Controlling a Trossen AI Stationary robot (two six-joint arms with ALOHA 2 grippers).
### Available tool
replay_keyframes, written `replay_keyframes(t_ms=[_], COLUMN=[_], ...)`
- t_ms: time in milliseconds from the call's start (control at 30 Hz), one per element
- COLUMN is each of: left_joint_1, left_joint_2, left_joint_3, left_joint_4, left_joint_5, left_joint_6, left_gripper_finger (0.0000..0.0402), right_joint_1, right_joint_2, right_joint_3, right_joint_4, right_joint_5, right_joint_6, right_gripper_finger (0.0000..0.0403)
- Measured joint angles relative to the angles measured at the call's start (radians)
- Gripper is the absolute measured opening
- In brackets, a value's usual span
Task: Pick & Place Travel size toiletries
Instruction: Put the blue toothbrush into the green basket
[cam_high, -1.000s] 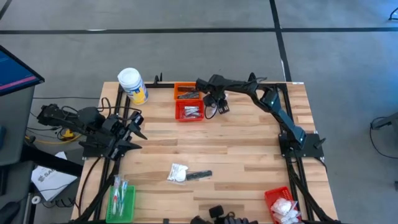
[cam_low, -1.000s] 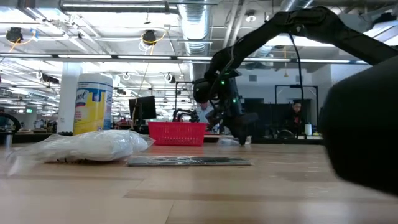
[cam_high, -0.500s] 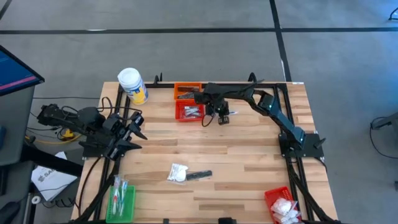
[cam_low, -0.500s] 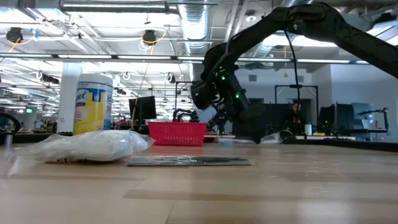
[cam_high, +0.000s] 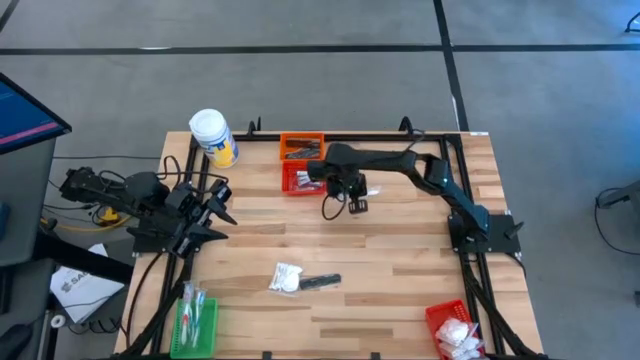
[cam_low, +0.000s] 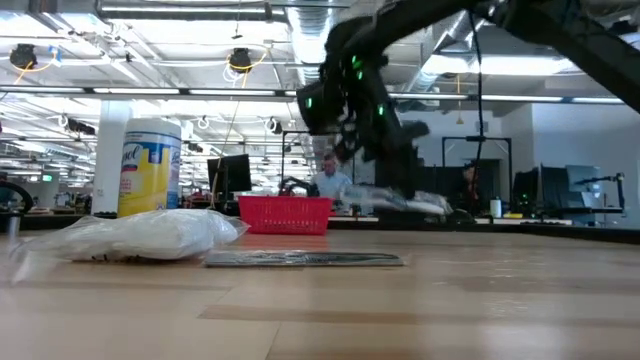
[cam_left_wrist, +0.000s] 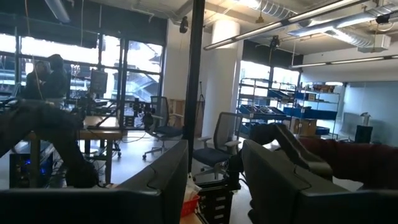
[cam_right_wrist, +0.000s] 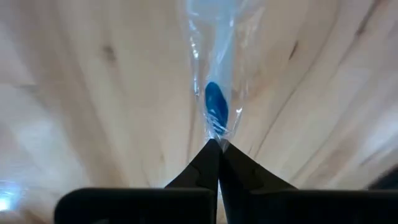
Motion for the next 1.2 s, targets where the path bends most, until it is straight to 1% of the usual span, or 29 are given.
replay_keyframes(t_ms=[167, 333, 533, 667, 833, 933, 1067, 1200], left_joint_1=[0.0, 0.0, 0.0, 0.0, 0.0, 0.0, 0.0, -0.001], left_joint_2=[0.0, 0.0, 0.0, 0.0, 0.022, 0.057, 0.127, 0.189], left_joint_3=[0.0, 0.0, 0.0, 0.0, 0.0, 0.0, 0.0, 0.0], left_joint_4=[0.0, 0.0, 0.0, -0.001, -0.003, -0.004, -0.007, 0.006], left_joint_5=[0.0, 0.0, 0.0, -0.017, -0.092, -0.155, -0.239, -0.281], left_joint_6=[0.0, 0.002, 0.012, 0.057, 0.112, 0.161, 0.248, 0.348], left_gripper_finger=[0.0147, 0.0147, 0.0147, 0.0147, 0.0147, 0.0147, 0.0147, 0.0148], right_joint_1=[0.045, 0.082, 0.147, 0.219, 0.322, 0.378, 0.427, 0.458], right_joint_2=[-0.127, -0.301, -0.509, -0.589, -0.605, -0.576, -0.52, -0.47], right_joint_3=[0.0, 0.0, 0.002, 0.002, 0.002, 0.003, 0.003, 0.001], right_joint_4=[0.0, 0.053, 0.279, 0.463, 0.716, 0.849, 0.962, 0.979], right_joint_5=[0.0, 0.0, 0.004, 0.007, 0.008, 0.044, 0.088, 0.14], right_joint_6=[0.057, 0.158, 0.291, 0.343, 0.364, 0.347, 0.334, 0.319], right_gripper_finger=[0.0, 0.0, 0.0, 0.0, 0.0, 0.0, 0.0, 0.0])
